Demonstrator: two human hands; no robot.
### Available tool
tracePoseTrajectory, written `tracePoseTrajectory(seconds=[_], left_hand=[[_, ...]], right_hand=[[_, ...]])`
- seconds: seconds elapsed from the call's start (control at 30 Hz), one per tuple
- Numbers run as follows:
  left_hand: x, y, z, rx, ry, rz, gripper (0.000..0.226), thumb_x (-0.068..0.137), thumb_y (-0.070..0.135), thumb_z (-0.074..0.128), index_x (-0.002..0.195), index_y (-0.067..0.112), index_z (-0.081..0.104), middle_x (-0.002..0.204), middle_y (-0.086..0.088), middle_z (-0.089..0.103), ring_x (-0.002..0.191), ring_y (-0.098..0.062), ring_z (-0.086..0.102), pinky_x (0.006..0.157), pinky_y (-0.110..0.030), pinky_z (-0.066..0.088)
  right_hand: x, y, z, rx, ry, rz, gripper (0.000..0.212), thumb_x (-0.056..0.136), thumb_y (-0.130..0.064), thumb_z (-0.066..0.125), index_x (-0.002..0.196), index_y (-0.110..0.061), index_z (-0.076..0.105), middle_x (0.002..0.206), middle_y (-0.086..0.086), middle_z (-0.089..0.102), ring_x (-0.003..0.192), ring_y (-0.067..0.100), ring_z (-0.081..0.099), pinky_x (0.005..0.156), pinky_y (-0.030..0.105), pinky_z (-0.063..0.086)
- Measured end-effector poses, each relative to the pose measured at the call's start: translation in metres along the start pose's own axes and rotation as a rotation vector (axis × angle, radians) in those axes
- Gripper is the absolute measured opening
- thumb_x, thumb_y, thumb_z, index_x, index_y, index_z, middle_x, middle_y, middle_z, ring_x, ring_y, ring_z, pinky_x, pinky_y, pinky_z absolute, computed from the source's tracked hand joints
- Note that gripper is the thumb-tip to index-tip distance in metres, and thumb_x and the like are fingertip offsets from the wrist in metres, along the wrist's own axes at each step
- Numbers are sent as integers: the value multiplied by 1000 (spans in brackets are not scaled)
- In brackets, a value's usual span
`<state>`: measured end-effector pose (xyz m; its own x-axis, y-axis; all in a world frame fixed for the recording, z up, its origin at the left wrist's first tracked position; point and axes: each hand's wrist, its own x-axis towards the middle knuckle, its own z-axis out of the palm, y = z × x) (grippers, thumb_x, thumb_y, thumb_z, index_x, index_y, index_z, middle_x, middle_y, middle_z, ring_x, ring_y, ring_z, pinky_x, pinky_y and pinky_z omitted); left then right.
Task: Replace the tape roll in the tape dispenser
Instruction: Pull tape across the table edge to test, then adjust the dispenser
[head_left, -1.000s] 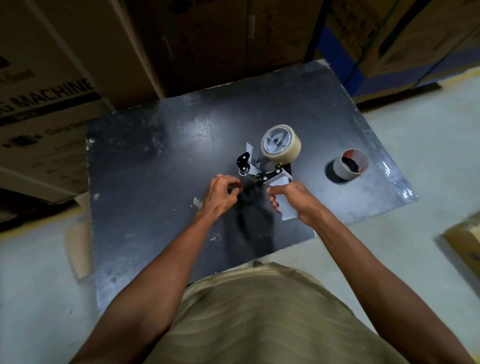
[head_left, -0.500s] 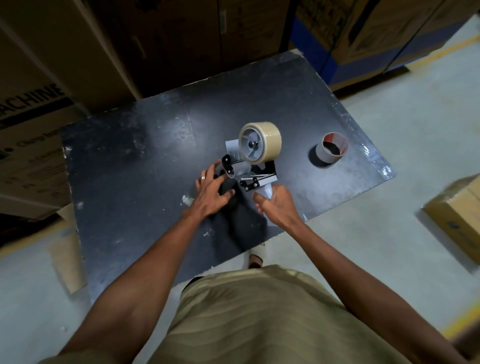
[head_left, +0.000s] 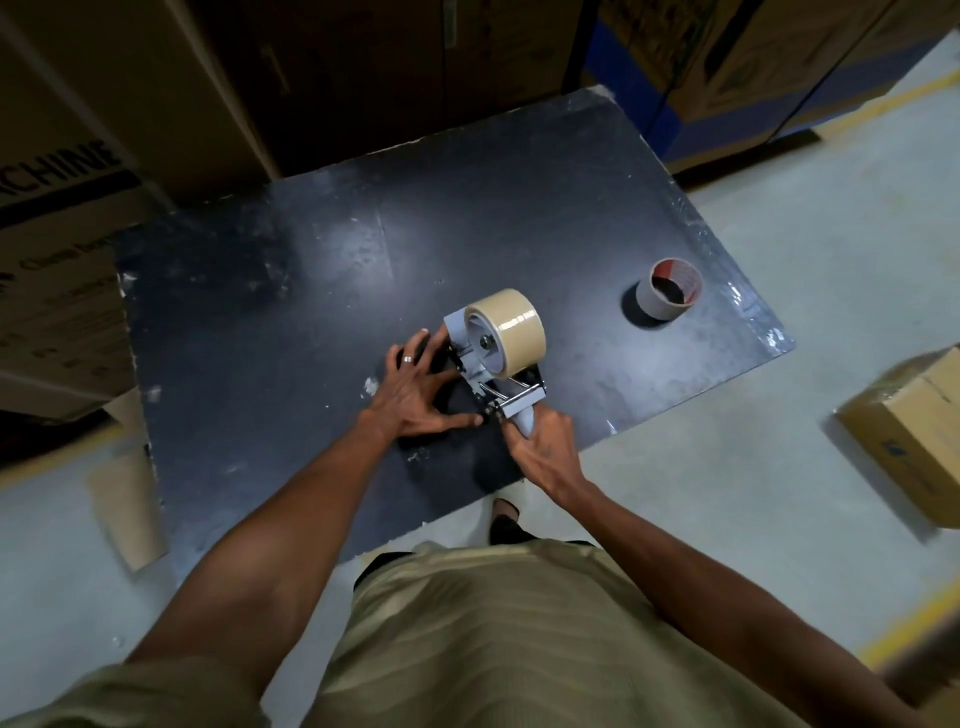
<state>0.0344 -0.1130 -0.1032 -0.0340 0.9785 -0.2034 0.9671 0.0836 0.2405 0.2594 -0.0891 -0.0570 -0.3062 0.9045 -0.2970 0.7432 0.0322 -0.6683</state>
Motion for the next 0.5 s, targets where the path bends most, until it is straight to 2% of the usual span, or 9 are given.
tracePoseTrajectory(seconds=[0.1, 0.2, 0.33, 0.5], left_hand=[[0, -4, 1, 33, 26, 19, 97, 60, 102, 29, 135, 45, 54, 166, -3, 4, 152, -35, 6, 116, -57, 13], [0, -5, 0, 41, 60, 35, 98, 59, 103, 28, 135, 46, 54, 166, -3, 7, 151, -36, 7, 115, -59, 15], [2, -8, -1, 34, 35, 30, 99, 56, 104, 31, 137, 49, 50, 167, 1, -1, 152, -35, 2, 117, -60, 11], [6, -13, -2, 84, 10, 48, 97, 58, 104, 35, 139, 50, 47, 168, 3, -5, 154, -35, -5, 118, -64, 8]], right_hand=[[-2, 3, 2, -9, -8, 5, 33, 91, -28, 70, 103, 2, 66, 97, 21, 73, 86, 37, 68, 72, 37, 53], [-5, 3, 3, -12, -26, 2, 33, 93, -28, 69, 105, 2, 66, 101, 21, 74, 91, 39, 68, 73, 33, 49], [-8, 6, -1, -37, -36, -4, 34, 95, -29, 68, 106, 3, 65, 104, 23, 73, 94, 41, 68, 72, 30, 43], [-9, 6, -1, -154, -73, -40, 32, 93, -25, 67, 107, 3, 65, 100, 24, 73, 90, 44, 68, 75, 41, 52]])
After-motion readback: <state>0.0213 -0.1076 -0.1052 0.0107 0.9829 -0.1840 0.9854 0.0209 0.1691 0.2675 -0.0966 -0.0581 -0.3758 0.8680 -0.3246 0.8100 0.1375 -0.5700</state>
